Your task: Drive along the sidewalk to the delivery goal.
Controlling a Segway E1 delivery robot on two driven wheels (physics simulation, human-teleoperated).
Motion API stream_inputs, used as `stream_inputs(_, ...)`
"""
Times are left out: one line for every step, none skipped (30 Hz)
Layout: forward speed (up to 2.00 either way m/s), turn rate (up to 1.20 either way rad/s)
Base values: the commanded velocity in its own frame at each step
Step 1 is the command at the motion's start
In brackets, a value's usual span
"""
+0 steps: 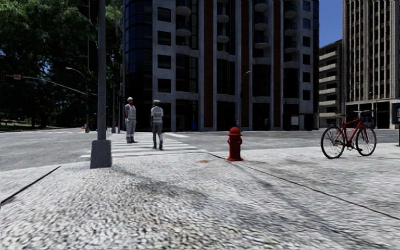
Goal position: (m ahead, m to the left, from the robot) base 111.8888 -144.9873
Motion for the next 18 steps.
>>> stream_inputs(2.00,0.00)
stream_inputs(2.00,0.00)
stream_inputs(2.00,0.00)
stream_inputs(2.00,0.00)
stream_inputs(2.00,0.00)
stream_inputs(2.00,0.00)
stream_inputs(2.00,0.00)
stream_inputs(2.00,0.00)
stream_inputs(2.00,0.07)
stream_inputs(2.00,0.07)
stream_inputs(2.00,0.11)
stream_inputs(2.00,0.19)
stream_inputs(2.00,0.25)
stream_inputs(2.00,0.33)
stream_inputs(2.00,0.33)
stream_inputs(2.00,0.37)
stream_inputs(2.00,0.38)
stream_inputs(2.00,0.38)
